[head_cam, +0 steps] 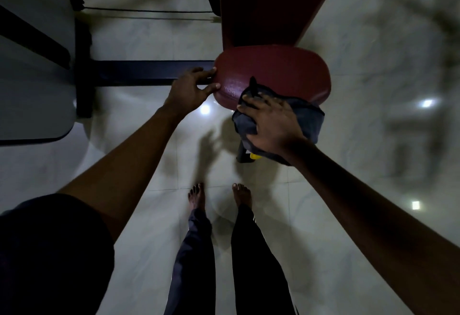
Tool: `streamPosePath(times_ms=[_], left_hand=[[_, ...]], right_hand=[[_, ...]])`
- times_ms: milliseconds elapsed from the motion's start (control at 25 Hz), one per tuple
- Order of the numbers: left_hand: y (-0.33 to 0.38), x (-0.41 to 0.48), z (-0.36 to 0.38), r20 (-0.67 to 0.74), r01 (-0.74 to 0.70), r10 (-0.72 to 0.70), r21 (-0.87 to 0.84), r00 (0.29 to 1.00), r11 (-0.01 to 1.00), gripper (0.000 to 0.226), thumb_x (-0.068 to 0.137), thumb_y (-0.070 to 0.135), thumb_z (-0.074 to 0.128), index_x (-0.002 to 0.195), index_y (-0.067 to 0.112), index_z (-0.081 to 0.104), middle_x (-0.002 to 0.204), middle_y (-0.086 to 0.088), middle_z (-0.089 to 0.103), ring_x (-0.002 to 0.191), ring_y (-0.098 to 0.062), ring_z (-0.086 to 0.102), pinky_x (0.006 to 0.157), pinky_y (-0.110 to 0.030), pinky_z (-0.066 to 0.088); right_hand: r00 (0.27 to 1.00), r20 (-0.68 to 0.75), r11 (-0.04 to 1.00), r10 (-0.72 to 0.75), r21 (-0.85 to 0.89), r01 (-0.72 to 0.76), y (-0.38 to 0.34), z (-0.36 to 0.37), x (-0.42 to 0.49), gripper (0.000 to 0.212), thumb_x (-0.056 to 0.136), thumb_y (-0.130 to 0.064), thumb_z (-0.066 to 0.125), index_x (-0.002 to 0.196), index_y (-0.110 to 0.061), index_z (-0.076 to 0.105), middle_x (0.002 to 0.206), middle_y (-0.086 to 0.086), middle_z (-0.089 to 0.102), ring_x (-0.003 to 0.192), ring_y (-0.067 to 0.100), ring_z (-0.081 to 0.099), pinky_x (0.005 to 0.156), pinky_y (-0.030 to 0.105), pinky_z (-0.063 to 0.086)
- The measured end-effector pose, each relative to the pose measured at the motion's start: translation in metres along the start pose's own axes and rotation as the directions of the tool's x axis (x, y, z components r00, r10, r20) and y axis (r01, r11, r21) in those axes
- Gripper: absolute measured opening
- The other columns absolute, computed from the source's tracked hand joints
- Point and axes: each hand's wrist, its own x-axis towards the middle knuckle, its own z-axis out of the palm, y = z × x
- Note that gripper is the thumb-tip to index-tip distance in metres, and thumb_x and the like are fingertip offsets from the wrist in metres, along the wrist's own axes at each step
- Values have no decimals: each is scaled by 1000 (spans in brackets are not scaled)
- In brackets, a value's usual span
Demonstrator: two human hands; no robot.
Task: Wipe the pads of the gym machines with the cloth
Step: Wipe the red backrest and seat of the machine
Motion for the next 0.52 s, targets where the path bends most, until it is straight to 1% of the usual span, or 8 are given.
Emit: streamPosePath(times_ms=[40,120,160,240,320,400,440,520], left_hand=[[3,-1,3,-27,15,-13,54,1000,998,56,90,53,62,139,27,55,147,-8,49,134,-16,48,109,-40,39],[10,-3,12,-58,13,-3,181,998,983,56,95,50,56,144,25,49,151,-10,45,140,-22,41,109,-45,36],[13,-6,17,-62,-11,24,209,998,978,58,97,48,53,147,21,45,153,-12,41,141,-25,39,110,-46,35],[18,-14,30,-63,-75,88,191,994,979,63,99,47,49,150,11,38,155,-15,37,142,-28,37,114,-43,32],[19,-21,43,-84,-81,91,120,992,989,70,98,48,50,151,5,34,155,-16,36,144,-27,34,118,-42,29],[19,-28,51,-124,-61,67,52,990,997,73,97,49,52,151,3,32,156,-15,35,145,-25,32,119,-43,28],[20,-30,53,-137,-81,89,64,987,995,73,97,48,52,151,3,32,156,-15,35,145,-26,32,119,-43,28],[22,-33,56,-114,-151,168,146,979,978,72,97,48,53,151,4,33,156,-16,34,146,-27,31,119,-42,24]], right_hand=[[999,-32,999,22,41,-20,4,-1,0,66,74,-43,56,138,-29,55,151,-5,47,138,25,44,108,44,36],[975,-147,974,167,178,-140,13,-1,-7,65,73,-42,55,135,-25,58,144,-2,54,133,26,49,107,42,41],[941,-204,938,269,276,-208,15,1,-15,65,74,-40,58,136,-22,58,142,1,56,132,27,50,108,42,42],[830,-258,804,495,499,-324,10,10,-37,65,78,-36,64,139,-16,55,142,4,56,132,26,50,109,38,41],[676,-184,573,714,708,-412,3,15,-53,63,81,-38,64,139,-17,53,138,4,58,126,23,54,101,29,42],[525,-10,308,851,819,-484,3,15,-55,56,87,-44,60,137,-20,53,131,5,62,118,27,58,88,26,41],[472,69,207,879,837,-507,6,14,-54,51,90,-44,60,135,-21,53,127,7,63,116,30,60,85,26,40],[439,134,123,888,852,-509,12,15,-52,43,94,-41,60,132,-24,55,120,4,66,111,28,61,83,25,39]])
